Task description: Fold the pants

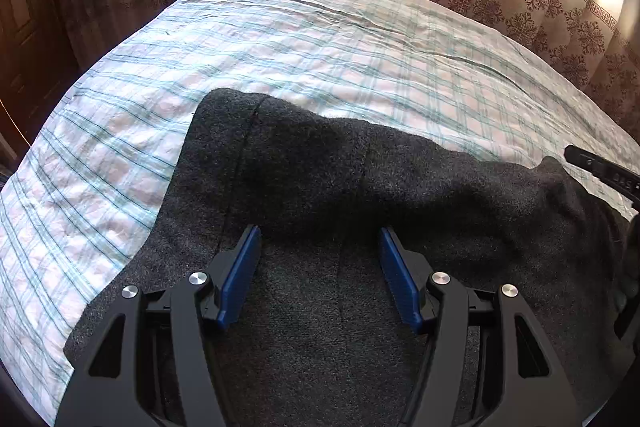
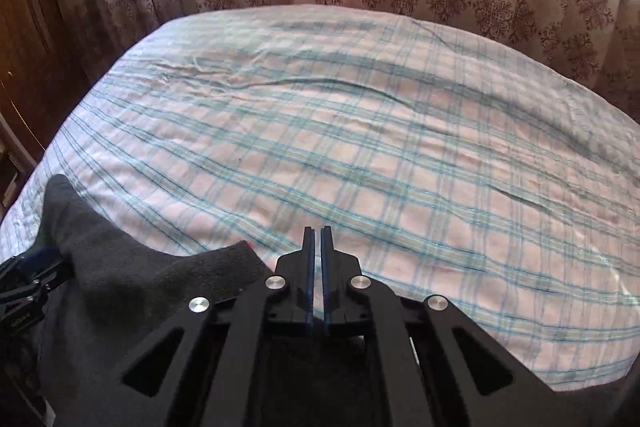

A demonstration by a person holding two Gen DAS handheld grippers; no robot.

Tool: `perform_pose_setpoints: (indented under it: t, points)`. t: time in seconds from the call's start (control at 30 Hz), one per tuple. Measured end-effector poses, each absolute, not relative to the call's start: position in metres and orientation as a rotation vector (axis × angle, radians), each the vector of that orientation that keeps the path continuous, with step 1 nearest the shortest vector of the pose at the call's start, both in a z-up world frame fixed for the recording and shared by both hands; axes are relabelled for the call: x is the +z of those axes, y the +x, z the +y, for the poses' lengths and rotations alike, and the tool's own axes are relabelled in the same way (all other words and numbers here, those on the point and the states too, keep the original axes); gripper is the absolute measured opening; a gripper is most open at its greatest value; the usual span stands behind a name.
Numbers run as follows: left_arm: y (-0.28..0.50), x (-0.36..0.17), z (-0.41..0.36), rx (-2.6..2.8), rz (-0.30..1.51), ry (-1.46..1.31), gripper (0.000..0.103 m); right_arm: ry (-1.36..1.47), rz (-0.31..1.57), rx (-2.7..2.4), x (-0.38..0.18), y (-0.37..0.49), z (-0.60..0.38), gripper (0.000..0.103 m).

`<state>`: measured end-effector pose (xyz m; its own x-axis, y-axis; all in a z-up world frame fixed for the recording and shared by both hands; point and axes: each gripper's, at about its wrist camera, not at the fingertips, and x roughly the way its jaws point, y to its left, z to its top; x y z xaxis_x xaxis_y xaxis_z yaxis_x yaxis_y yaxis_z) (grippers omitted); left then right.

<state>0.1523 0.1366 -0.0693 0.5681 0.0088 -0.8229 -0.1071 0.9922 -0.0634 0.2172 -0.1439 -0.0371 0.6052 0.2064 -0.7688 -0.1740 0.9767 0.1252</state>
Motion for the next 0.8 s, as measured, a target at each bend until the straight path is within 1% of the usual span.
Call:
perform_pose_setpoints:
  t: [0.07,0.1,0.13,0.2,0.23,0.27,0.3,0.33,0.37,0.5,0.6,0.67,0.8]
  points:
    - [0.151,-0.063,0.134,0.088,0.956,-0.096,0.068,0.071,0.888,0.289,-0.024,0.204,-0.142,0.009]
    - [0.15,-0.06,0.133,0.092,0.947,-0.094,0.075,0.086,0.9,0.324,-0.022,0.199,-0.137,0.01]
    - [0.149,-0.058,0.133,0.098,0.943,-0.094,0.078,0.102,0.92,0.362,-0.022,0.196,-0.131,0.012]
    - [0.15,-0.06,0.137,0.093,0.956,-0.109,0.078,0.118,0.96,0.387,-0.029,0.195,-0.119,0.035]
    - [0.15,-0.063,0.139,0.093,0.963,-0.12,0.078,0.129,0.976,0.396,-0.036,0.196,-0.113,0.057]
    - [0.15,-0.065,0.14,0.09,0.965,-0.124,0.078,0.112,0.994,0.395,-0.043,0.197,-0.106,0.057]
    - [0.149,-0.066,0.14,0.087,0.964,-0.118,0.078,0.066,1.008,0.371,-0.051,0.199,-0.099,0.055]
    - [0.149,-0.068,0.139,0.085,0.962,-0.103,0.078,0.038,1.015,0.341,-0.058,0.204,-0.095,0.047]
    - [0.148,-0.07,0.137,0.083,0.957,-0.081,0.078,0.03,1.029,0.33,-0.064,0.211,-0.092,0.046]
    - [0.146,-0.075,0.133,0.079,0.941,-0.049,0.078,-0.028,1.028,0.259,-0.077,0.229,-0.087,0.046]
    - [0.146,-0.075,0.134,0.077,0.944,-0.056,0.078,-0.058,1.017,0.257,-0.076,0.23,-0.083,0.046]
    - [0.147,-0.075,0.133,0.083,0.952,-0.053,0.078,-0.046,0.998,0.27,-0.068,0.224,-0.089,0.046]
    - [0.151,-0.062,0.128,0.145,0.984,-0.043,0.078,-0.003,0.897,0.279,-0.031,0.193,-0.118,0.046]
